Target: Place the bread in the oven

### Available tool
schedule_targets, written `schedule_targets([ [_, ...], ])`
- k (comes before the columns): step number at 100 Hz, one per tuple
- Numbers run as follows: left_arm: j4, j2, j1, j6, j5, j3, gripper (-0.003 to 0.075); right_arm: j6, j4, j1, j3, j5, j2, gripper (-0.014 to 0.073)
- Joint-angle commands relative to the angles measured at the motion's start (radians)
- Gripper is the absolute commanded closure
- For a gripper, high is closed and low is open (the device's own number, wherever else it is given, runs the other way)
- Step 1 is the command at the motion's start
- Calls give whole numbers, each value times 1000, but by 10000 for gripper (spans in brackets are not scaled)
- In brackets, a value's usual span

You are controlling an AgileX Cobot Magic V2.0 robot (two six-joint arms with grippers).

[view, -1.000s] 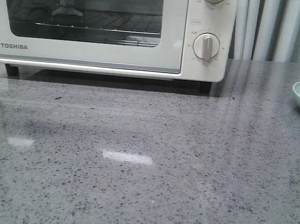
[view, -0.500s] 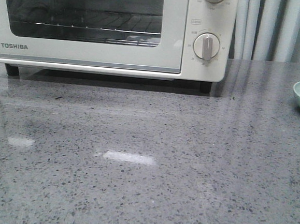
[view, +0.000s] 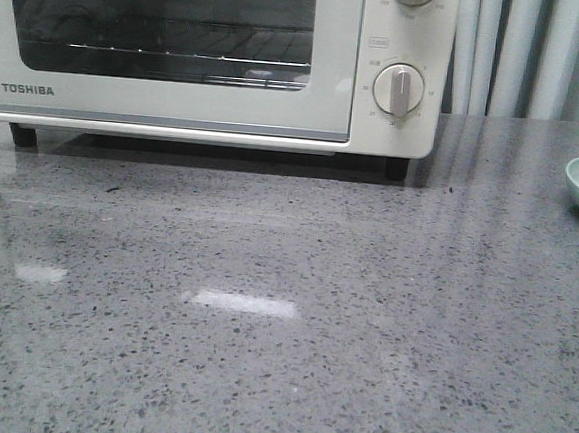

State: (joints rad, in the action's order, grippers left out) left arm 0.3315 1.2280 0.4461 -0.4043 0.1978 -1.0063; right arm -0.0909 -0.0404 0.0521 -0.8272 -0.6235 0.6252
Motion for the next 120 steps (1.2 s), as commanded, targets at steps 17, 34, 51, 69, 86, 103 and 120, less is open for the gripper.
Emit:
schedule_targets([
  [17, -8, -45, 51, -1, -7, 36, 741, 13, 1, 4, -37, 83, 8, 662],
  [34, -44, -123, 77, -1, -4, 142, 741, 13, 1, 4, -37, 83, 8, 662],
  [51, -134, -274, 95, -1, -6, 277, 741, 16, 1, 4, -44, 76, 15, 662],
  [69, -177, -498, 122, -1, 35, 370, 741, 16, 1, 4, -123, -46, 90, 662],
  [86, -162, -659, 124, -1, 116, 395, 741, 18, 56, 4, -253, -220, 238, 662],
  [103, -97, -716, 124, -1, 168, 395, 741, 110, 80, 4, -346, -320, 390, 662],
  [120, -94, -719, 124, -1, 199, 395, 741, 110, 80, 5, -381, -463, 529, 545],
])
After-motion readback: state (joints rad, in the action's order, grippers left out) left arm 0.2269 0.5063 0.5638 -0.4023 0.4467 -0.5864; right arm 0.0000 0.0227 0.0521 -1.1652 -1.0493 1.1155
